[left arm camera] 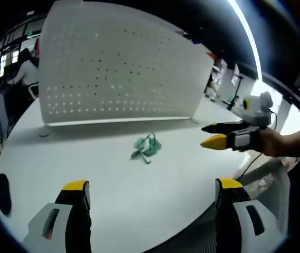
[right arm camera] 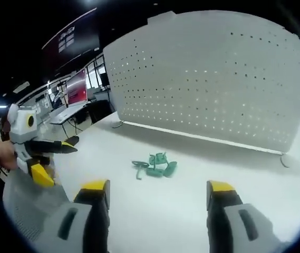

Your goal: Insert the hook assembly into the mounting plate slot until the hook locks in place.

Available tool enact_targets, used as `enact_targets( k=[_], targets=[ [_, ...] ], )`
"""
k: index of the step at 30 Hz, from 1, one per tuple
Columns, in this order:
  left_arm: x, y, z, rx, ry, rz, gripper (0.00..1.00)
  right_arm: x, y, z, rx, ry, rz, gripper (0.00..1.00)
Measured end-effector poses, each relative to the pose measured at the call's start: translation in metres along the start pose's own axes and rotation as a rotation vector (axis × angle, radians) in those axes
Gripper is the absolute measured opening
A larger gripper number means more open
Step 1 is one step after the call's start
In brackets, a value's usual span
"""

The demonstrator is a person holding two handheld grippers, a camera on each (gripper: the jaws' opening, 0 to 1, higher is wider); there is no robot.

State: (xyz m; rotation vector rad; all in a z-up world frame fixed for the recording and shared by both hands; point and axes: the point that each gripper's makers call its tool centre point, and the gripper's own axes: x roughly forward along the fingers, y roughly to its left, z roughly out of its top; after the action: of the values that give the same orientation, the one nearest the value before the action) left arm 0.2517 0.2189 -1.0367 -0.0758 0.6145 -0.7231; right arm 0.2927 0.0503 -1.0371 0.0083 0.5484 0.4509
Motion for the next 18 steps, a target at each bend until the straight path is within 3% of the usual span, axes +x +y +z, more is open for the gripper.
enact_targets(
  k=[10, 18],
  targets=[
    [0.002, 0.000, -0.003, -0.018, 0.015, -0.005, 0.99, 0.043, -0.004, 0.007, -0.078, 0.075, 0.050, 0.44],
    [0.001, 0.002, -0.002, -0.028, 0.013, 0.001, 0.98, 0.075, -0.010, 0.006, -0.075, 0.119, 0.059, 0.36]
  ],
)
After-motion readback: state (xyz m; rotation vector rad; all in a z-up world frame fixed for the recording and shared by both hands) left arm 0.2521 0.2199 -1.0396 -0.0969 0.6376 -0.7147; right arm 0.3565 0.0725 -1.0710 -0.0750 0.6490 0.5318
